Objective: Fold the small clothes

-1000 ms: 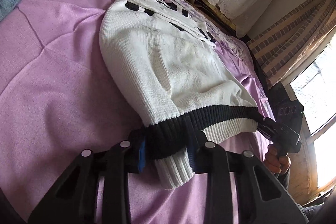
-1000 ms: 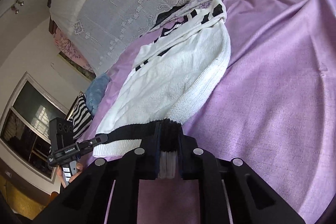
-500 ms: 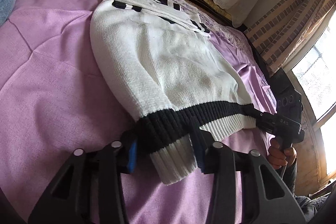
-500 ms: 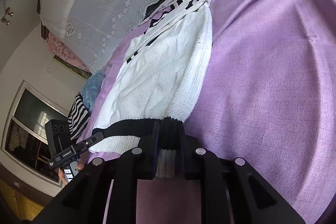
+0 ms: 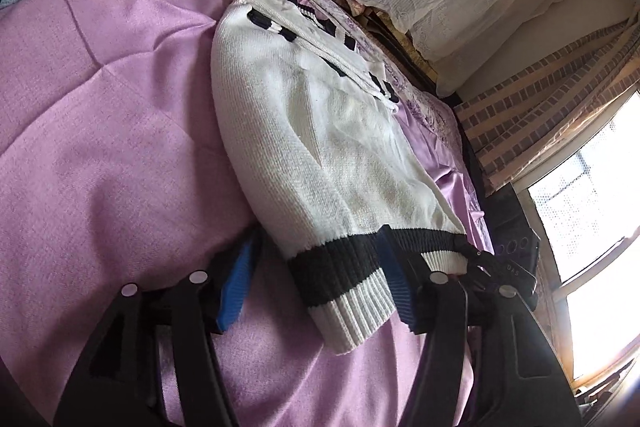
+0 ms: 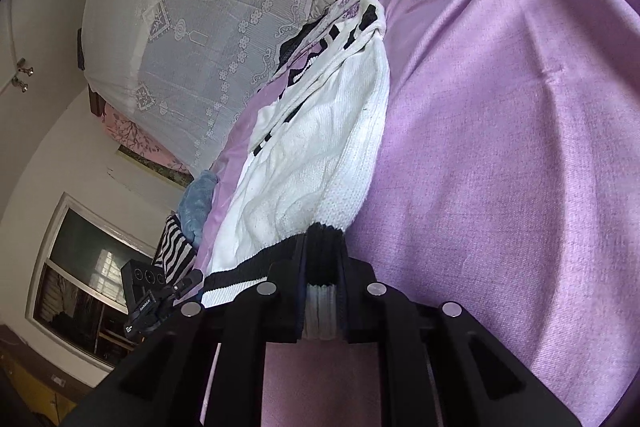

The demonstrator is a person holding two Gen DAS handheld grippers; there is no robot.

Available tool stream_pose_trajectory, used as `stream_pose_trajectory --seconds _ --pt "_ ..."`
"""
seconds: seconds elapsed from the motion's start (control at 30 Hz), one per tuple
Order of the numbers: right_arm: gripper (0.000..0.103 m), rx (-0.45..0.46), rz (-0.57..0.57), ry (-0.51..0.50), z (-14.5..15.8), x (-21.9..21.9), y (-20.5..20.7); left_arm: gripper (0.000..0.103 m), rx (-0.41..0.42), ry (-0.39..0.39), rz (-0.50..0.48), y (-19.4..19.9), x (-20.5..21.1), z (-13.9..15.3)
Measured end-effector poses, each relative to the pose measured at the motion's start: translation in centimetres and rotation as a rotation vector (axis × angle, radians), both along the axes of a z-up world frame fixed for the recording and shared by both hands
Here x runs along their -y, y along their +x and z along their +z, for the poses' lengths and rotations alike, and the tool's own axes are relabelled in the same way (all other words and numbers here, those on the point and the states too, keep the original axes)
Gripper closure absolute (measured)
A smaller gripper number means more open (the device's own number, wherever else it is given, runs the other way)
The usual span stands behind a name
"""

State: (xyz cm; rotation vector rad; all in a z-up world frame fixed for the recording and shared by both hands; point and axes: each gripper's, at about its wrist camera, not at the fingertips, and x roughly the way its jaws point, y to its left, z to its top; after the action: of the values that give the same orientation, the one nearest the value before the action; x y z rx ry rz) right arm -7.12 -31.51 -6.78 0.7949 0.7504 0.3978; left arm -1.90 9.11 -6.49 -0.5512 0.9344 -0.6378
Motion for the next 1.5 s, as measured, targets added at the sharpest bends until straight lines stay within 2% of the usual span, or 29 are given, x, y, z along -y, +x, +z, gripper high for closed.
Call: stream_pose_trajectory --seconds 0.03,0.17,0.27,0.3,0.33,0.4,0.5,0.63,0.73,0.83,0.97,1.2,1.5 --pt "0.090 0.005 -0.020 0.009 0.1 0.4 -0.1 0.043 0.006 0.010 -0.003 -0.1 0.2 0.1" --pt "0.090 -0.022 -0.077 0.044 -0.5 1.9 -0.1 0.030 0.027 0.048 -0.029 -0.2 1.4 0.4" --pt "0.090 -0.029 -0.063 -0.006 -0.4 1.1 0.1 0.022 0.042 0.130 -0.056 -0.2 3.4 0.6" --pt "0.090 -0.030 -0.060 -0.012 -0.4 1.0 0.2 0.023 0.053 0.166 -0.064 -0.2 4.0 0.7" --pt "0.090 -0.033 -0.060 -0.010 -0.5 1.0 0.2 0.028 0.062 0.192 -0.071 -0.3 4.5 0.7" --pt "0.090 -0.047 -0.051 0.004 -0.8 1.0 0.4 0.075 0.057 0.183 -0.123 -0.3 5.0 0.5" --pt "0.090 -0.053 -0.026 -0.013 -0.9 0.6 0.6 0.081 0.071 0.165 -0.126 -0.6 4.8 0.6" --pt "0.090 -0.040 0.011 -0.033 -0.6 -0.2 0.6 0.083 0.162 0.149 -0.079 -1.8 3.6 2.5" --pt "0.090 -0.003 0.045 -0.083 0.6 -1.3 0.4 0.083 0.162 0.136 -0.050 -1.7 2.6 3.2" --pt "0.090 0.023 0.074 -0.127 2.4 -2.0 0.6 0.083 0.160 0.157 -0.048 -1.1 2.5 4.0" --pt "0.090 0.033 0.095 -0.116 5.2 -1.5 2.1 0.083 0.190 0.186 -0.048 0.1 3.0 5.8" --pt "0.090 0.005 0.087 -0.111 8.3 -0.9 7.4 0.083 0.188 0.217 -0.026 5.5 4.1 8.1" --pt "0.090 -0.052 0.039 -0.048 7.9 -0.1 16.8 0.083 0.111 0.231 0.051 13.9 4.2 7.8"
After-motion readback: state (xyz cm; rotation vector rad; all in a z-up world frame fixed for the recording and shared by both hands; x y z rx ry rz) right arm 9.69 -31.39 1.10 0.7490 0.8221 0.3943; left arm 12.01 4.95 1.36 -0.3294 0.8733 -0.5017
